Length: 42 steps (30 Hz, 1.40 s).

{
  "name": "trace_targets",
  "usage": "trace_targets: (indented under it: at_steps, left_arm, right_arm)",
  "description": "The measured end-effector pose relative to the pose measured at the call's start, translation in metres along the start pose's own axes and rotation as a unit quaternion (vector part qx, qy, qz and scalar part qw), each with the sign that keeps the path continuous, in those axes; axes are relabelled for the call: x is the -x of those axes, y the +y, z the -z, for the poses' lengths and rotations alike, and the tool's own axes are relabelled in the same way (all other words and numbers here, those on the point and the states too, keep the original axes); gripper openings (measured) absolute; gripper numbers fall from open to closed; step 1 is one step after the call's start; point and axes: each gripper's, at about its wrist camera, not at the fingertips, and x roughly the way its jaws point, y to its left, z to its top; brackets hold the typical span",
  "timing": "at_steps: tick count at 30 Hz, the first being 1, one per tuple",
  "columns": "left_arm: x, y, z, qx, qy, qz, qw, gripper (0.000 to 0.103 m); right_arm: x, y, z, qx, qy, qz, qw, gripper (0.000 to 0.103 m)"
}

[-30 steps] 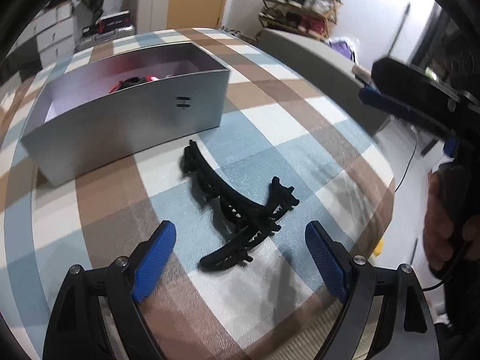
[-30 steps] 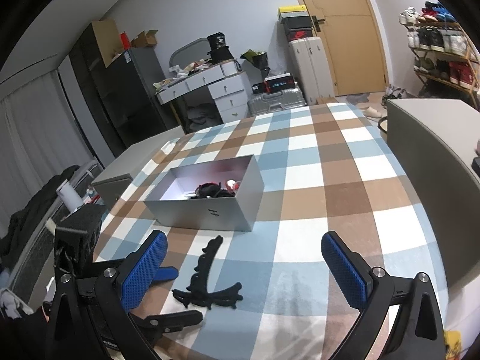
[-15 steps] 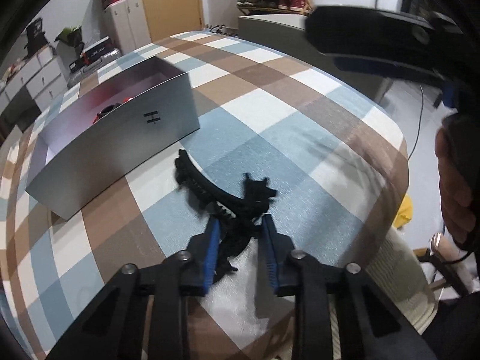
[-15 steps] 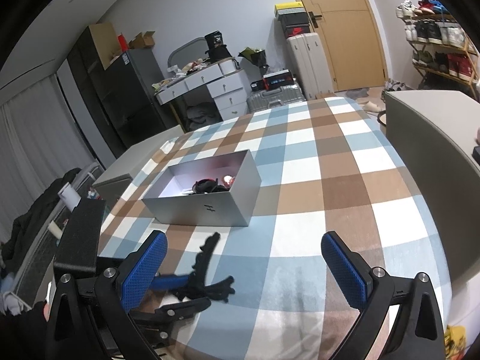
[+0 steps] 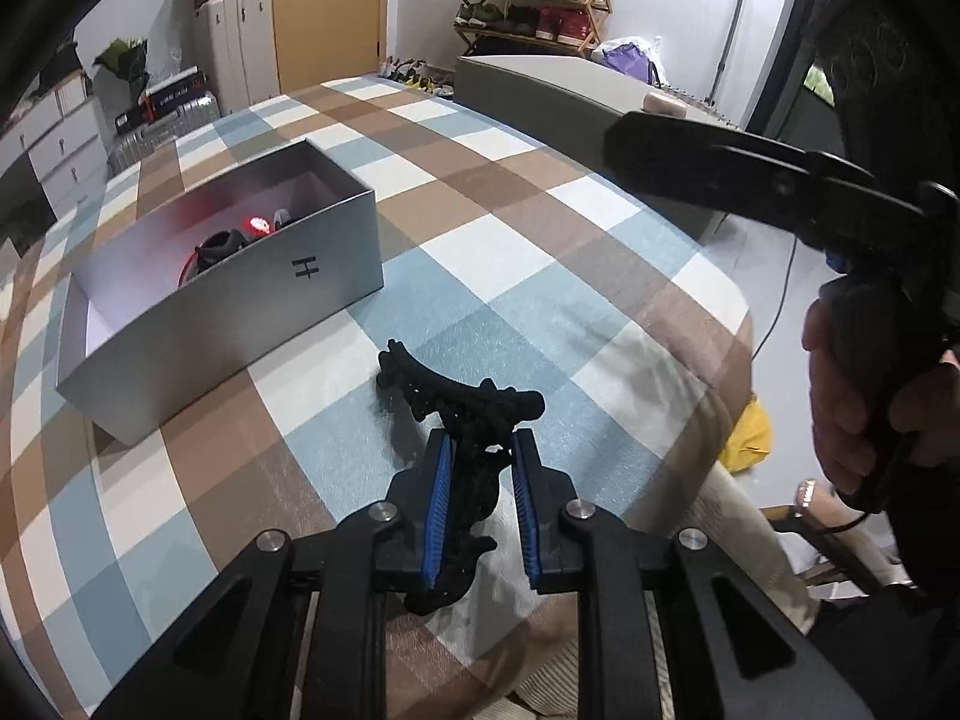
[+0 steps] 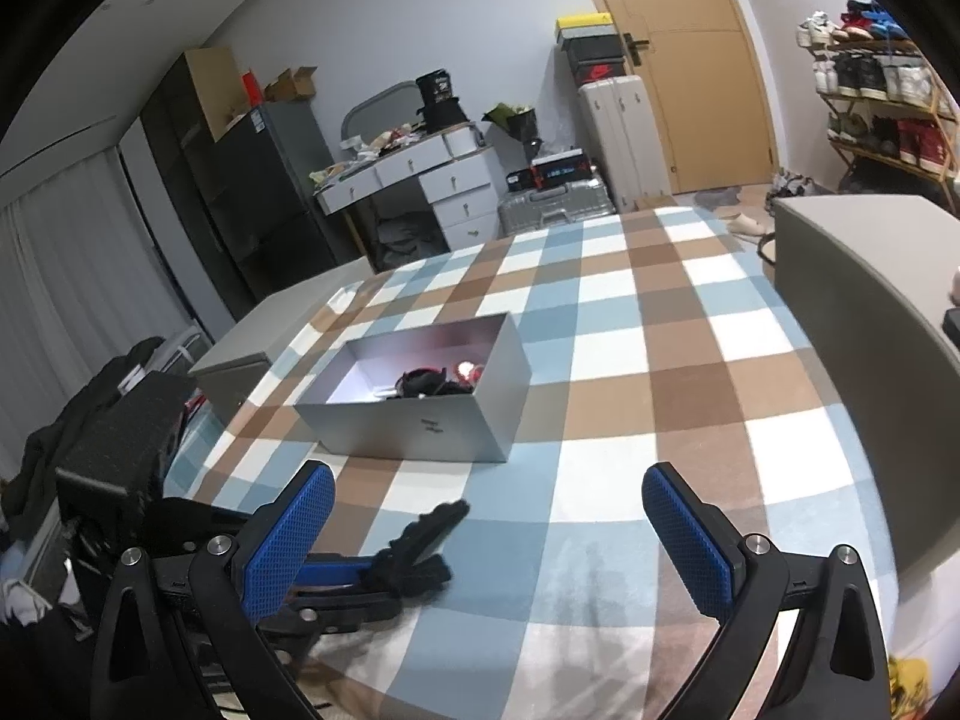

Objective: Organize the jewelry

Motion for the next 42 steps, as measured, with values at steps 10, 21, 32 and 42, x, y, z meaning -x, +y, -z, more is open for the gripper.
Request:
trace_targets:
  at_steps: [10,21,32,42]
  left_arm:
    - [0.009,0.017,0.009,0.042,-0.001,0.043,0.9982,0.015]
    - [0.004,0.027,0.024,0.045,0.012,0.028,0.9985,0.014]
    - [0.006,0.038,0.033,0.068,-0.001,0.037,0.997,0.014]
    - [0.01,0.038,0.038,0.069,-0.01,0.015,0.9975,0.014]
  right_arm:
    - [-0.002,-0.005,0.0,-0.022,0.014,-0.005,1.0,0.103]
    - [-0.062,0.018,0.018,-0.058,0.133,-0.123,0.982,0.103]
    - [-0.095,0.038,0.028,-0.058,0.194,-0.113,0.973,0.079]
    - [-0.105,0.058,0.035,-0.017,0.227,-0.102,0.968,0.035]
